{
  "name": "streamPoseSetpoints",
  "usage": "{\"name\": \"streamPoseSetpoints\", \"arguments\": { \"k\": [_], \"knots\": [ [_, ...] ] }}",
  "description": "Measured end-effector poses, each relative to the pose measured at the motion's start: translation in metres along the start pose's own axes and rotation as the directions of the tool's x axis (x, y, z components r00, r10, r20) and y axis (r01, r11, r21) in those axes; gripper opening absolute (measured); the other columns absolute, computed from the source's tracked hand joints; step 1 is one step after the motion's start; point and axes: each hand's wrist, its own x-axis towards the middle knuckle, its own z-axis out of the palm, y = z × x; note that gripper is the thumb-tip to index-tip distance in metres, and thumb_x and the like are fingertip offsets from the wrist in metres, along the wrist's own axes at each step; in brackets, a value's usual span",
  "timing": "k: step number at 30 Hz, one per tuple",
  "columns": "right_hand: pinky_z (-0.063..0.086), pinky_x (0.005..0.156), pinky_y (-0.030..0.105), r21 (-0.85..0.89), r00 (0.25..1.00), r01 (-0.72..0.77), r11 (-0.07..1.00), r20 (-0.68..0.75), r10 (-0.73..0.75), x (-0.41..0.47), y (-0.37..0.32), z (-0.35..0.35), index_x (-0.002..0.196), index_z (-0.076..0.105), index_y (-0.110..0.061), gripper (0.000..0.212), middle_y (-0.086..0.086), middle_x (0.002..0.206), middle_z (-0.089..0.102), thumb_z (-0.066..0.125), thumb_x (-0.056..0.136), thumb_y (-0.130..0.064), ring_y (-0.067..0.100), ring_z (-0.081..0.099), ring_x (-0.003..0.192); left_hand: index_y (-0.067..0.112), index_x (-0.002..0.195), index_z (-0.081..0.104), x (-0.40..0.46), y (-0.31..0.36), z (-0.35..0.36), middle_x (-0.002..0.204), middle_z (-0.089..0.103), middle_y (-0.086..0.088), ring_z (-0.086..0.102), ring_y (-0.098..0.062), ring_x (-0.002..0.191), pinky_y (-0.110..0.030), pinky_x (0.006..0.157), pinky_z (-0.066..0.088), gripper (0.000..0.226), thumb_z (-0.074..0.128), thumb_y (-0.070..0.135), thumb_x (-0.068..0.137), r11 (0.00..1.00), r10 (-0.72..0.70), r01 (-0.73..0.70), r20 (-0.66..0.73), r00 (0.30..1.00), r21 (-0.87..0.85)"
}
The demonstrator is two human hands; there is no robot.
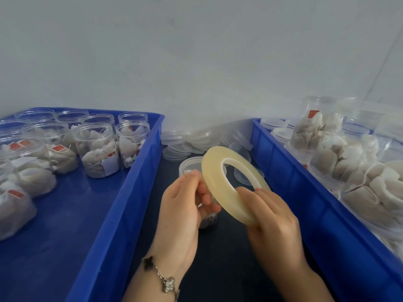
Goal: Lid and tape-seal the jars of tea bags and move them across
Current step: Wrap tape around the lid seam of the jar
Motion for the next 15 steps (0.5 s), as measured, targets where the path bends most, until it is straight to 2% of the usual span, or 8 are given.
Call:
{"name": "streamPoseSetpoints", "arguments": {
  "k": [2,5,7,9,12,15],
  "knots": [
    [0.053,0.059,0.036,-0.019,1.0,-0.016,1.0,-0.009,0.015,0.002,0.005,-0.002,0.091,0.071,-0.003,0.026,0.004,0.069,0.061,0.06,0.07,0.005,0.025,0.059,0.062,0.02,0.048,0.055,0.0,0.002,0.0,0.052,0.044,0.002,0.045,-0.008,0.046,-0.022,0.045,0.046,0.049,0.043,0.013,0.095,0.999,-0.003,0.004,0.026,1.0,-0.053],
    [0.051,0.051,0.039,-0.027,0.997,-0.065,0.997,-0.043,0.064,0.003,0.011,-0.004,0.086,0.07,-0.002,0.022,0.006,0.066,0.059,0.054,0.073,0.005,0.026,0.056,0.058,0.019,0.053,0.055,-0.003,0.004,0.001,0.057,0.044,0.002,0.041,-0.008,0.047,-0.022,0.046,0.044,0.039,0.047,0.011,0.091,0.994,-0.012,0.032,0.181,0.983,-0.108],
    [0.05,0.049,0.04,-0.043,0.995,-0.093,0.995,-0.05,0.09,0.003,0.013,-0.004,0.085,0.07,-0.002,0.023,0.006,0.065,0.058,0.055,0.071,0.009,0.027,0.055,0.057,0.019,0.058,0.058,-0.007,0.004,0.001,0.06,0.046,0.002,0.042,-0.008,0.049,-0.022,0.048,0.044,0.03,0.052,0.021,0.086,0.995,0.011,0.018,0.275,0.961,-0.103],
    [0.049,0.048,0.04,-0.06,0.99,-0.131,0.99,-0.057,0.127,0.002,0.014,-0.005,0.085,0.07,-0.001,0.027,0.006,0.063,0.057,0.061,0.067,0.018,0.028,0.053,0.055,0.018,0.064,0.063,-0.008,0.002,0.0,0.063,0.05,0.001,0.044,-0.009,0.051,-0.022,0.051,0.046,0.03,0.051,0.034,0.086,0.996,0.03,-0.004,0.299,0.954,-0.085],
    [0.05,0.049,0.039,-0.079,0.989,-0.147,0.986,-0.041,0.144,0.001,0.011,-0.004,0.087,0.071,-0.001,0.043,0.006,0.062,0.057,0.071,0.055,0.027,0.028,0.053,0.053,0.025,0.061,0.065,-0.006,-0.002,-0.001,0.059,0.051,0.003,0.046,-0.008,0.052,-0.022,0.055,0.047,0.038,0.058,0.057,0.08,0.995,0.063,-0.076,0.207,0.976,0.059],
    [0.051,0.047,0.039,-0.093,0.992,-0.126,0.988,-0.016,0.125,0.001,0.008,-0.002,0.088,0.072,-0.002,0.047,0.006,0.062,0.059,0.074,0.05,0.026,0.028,0.055,0.053,0.024,0.062,0.068,-0.002,-0.005,-0.003,0.053,0.052,0.003,0.049,-0.006,0.051,-0.028,0.059,0.047,0.033,0.071,0.057,0.065,0.971,0.147,-0.15,0.029,0.989,0.184]
  ]
}}
